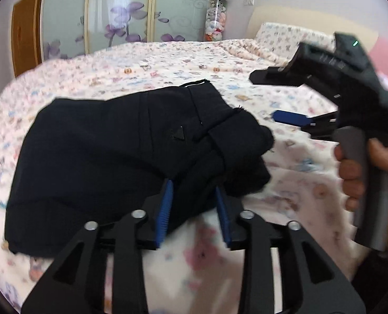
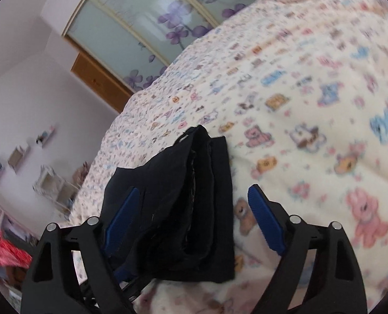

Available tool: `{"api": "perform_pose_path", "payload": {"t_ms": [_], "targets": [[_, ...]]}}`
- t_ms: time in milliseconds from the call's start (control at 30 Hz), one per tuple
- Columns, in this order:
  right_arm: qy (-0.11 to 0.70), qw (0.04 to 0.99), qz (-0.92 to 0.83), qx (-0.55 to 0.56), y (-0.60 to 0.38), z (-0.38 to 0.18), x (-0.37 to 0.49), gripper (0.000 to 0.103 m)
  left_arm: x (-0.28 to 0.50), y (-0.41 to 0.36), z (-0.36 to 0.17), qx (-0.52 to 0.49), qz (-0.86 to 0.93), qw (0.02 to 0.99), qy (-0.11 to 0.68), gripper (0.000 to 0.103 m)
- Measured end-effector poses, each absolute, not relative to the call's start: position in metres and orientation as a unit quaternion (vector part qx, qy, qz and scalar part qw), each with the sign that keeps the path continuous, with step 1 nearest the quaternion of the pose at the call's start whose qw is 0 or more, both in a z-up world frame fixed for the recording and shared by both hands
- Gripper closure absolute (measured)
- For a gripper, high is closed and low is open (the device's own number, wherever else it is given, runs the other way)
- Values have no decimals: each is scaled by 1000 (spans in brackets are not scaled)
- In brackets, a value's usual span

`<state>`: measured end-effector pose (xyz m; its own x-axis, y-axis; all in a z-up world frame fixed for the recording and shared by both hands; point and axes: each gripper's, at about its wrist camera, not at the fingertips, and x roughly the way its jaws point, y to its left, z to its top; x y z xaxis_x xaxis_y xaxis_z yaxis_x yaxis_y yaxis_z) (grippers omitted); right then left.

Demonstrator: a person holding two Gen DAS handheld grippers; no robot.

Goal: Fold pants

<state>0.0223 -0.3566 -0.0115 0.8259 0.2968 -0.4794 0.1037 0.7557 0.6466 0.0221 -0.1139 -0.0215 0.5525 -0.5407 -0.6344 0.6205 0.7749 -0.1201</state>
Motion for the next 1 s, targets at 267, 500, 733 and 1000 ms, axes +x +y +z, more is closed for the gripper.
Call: {"api": "perform_pose_path", "payload": {"t_ms": [267,500,733,1000], "targets": [[325,878,98,337,-349,-22,48,30,42,-21,15,-108,-226,937,245,2],[350,875,95,321,-346,-34,65,37,66,-34,-7,11,-88,962,257,2],[356,883,96,290,-333,-33,61,51,45,-59,-14,86,-75,964,241,2],[362,874,98,308,-338,-46,68,54,52,-63,-26,103,-69,955,270,2]]}}
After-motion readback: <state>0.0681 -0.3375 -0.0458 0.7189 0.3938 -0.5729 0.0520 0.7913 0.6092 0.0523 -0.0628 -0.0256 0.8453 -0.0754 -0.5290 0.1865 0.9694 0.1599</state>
